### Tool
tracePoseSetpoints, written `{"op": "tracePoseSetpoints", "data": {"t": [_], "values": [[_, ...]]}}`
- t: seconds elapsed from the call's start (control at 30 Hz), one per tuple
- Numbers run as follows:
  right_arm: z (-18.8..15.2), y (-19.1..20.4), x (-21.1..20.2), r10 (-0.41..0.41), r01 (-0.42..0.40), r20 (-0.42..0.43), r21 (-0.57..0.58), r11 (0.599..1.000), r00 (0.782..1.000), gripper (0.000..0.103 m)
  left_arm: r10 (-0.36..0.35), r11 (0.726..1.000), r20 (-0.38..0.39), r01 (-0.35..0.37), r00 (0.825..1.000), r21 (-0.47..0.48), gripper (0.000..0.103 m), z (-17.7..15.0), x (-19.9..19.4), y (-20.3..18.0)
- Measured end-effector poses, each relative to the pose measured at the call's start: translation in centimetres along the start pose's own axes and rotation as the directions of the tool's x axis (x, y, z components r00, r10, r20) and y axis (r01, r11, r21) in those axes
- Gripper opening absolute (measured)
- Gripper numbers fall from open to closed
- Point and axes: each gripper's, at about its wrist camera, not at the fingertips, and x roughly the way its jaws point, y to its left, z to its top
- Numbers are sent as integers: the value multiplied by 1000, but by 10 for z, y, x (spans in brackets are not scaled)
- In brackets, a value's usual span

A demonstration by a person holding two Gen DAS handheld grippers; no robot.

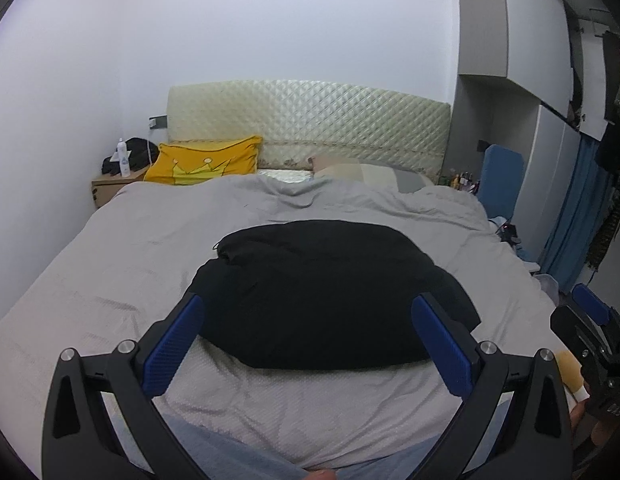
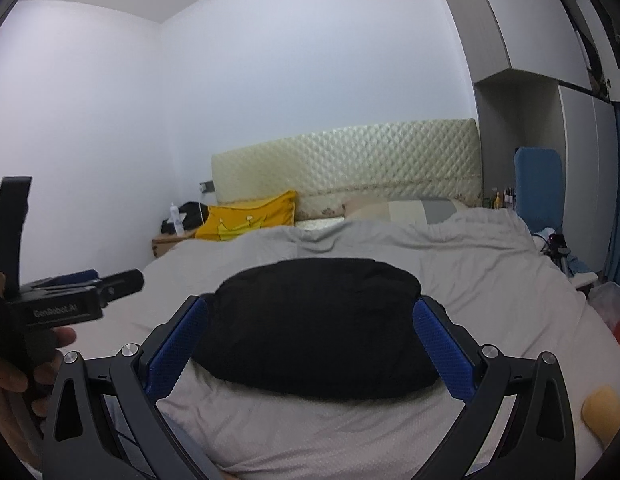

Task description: Fold large clothes

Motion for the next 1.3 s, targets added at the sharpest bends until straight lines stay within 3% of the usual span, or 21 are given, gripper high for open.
{"op": "tracePoseSetpoints", "data": {"t": [0.4,0.77,1.3], "values": [[-24,-1,32,32,-32,-80,6,999,996,103,27,999,-88,-29,996,-29,103,-19,29,10],[-27,-1,32,14,-12,-104,16,1000,994,103,32,999,-91,-30,995,19,103,-20,27,1],[-26,0,24,-7,7,-102,4,1000,995,103,21,1000,-86,-20,996,11,103,-23,20,-4]]}}
